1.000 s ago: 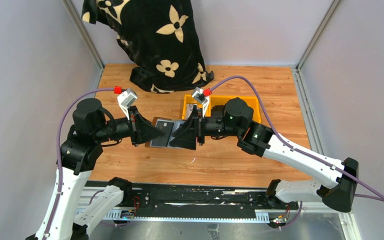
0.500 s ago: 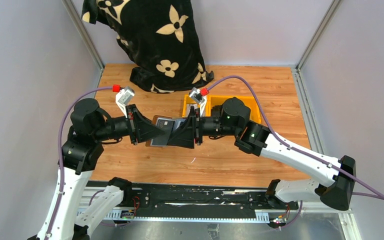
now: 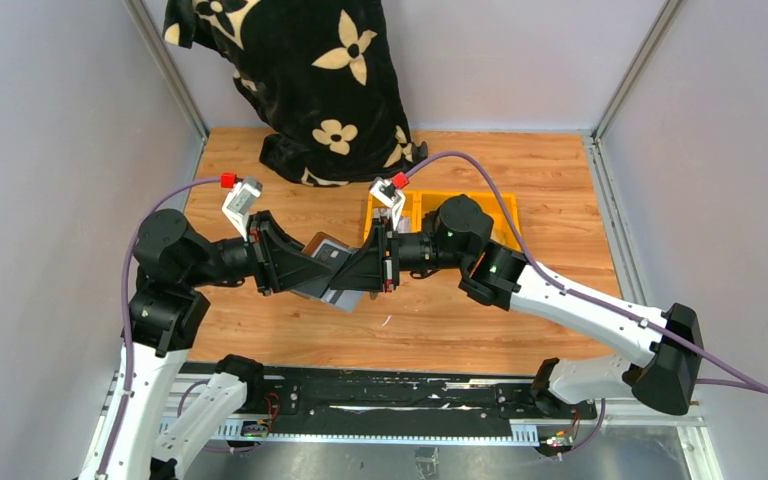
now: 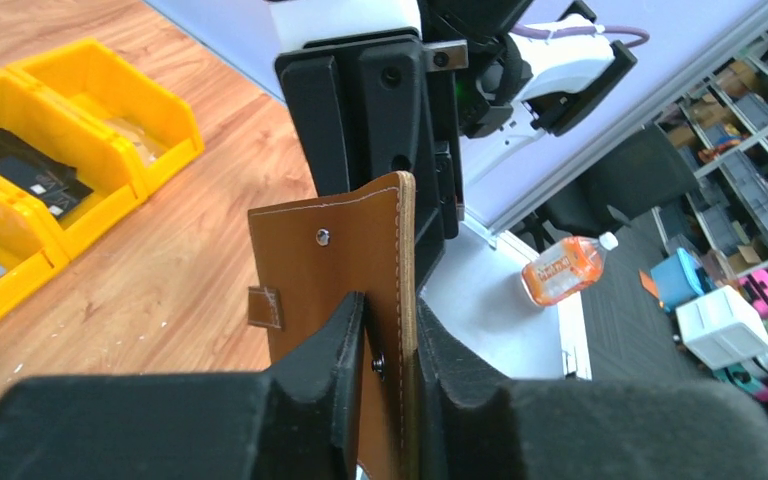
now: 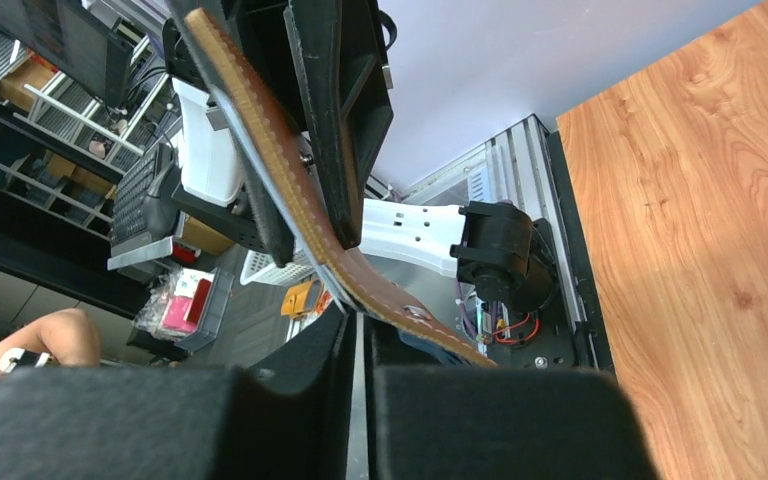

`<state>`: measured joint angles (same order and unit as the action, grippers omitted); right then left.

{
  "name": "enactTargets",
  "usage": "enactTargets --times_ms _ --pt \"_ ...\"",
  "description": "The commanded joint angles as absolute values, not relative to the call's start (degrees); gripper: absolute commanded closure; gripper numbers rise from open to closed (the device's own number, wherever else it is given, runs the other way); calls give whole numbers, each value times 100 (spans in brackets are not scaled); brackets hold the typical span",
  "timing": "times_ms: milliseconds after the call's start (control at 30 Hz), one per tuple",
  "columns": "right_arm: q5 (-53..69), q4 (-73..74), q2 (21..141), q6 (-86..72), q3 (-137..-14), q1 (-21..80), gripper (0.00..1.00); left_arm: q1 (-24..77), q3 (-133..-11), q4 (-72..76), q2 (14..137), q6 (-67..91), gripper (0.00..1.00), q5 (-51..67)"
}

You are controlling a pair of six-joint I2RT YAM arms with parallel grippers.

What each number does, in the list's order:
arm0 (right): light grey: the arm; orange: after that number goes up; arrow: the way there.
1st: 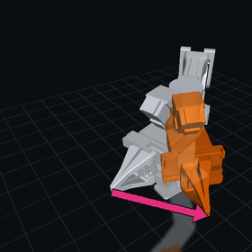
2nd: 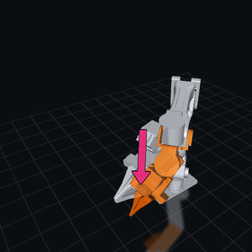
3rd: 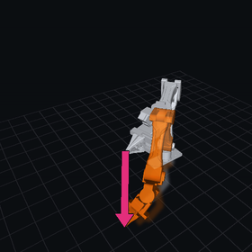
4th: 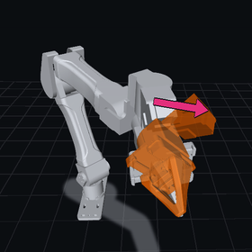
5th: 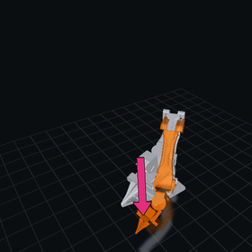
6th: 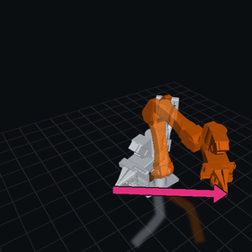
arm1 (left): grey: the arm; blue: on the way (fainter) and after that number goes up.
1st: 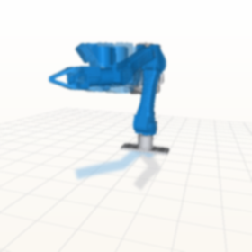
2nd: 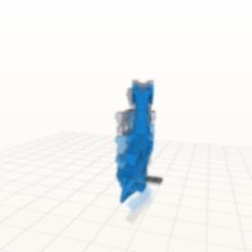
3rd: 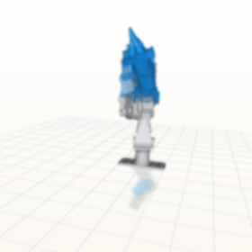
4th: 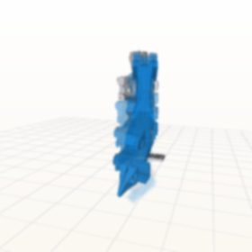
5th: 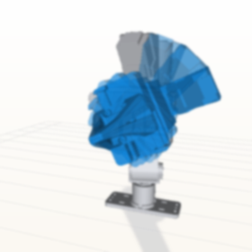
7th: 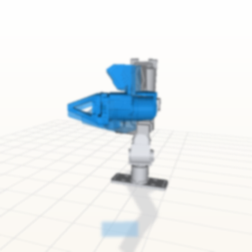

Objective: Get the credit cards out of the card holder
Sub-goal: Remove the credit card from the card holder.

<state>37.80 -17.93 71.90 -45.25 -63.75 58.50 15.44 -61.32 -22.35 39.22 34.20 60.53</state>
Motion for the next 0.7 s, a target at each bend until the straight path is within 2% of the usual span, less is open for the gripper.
enactTargets --times_ms 0,100,333,667 --pt "3615 -2970 7137 -4763 -6430 5849 96 1628 -5944 -2172 3931 3820 75 6837" --pt "3640 -2973 7059 -4740 -6355 5845 100 1635 -5957 -2155 3924 3838 73 6856" --pt "3582 -3131 6820 -4787 -5865 5836 100 1626 -5998 -1960 3923 4019 81 6764" --pt "3440 -3191 6584 -4864 -5476 5836 100 1553 -6154 -1933 3937 4027 99 6673"
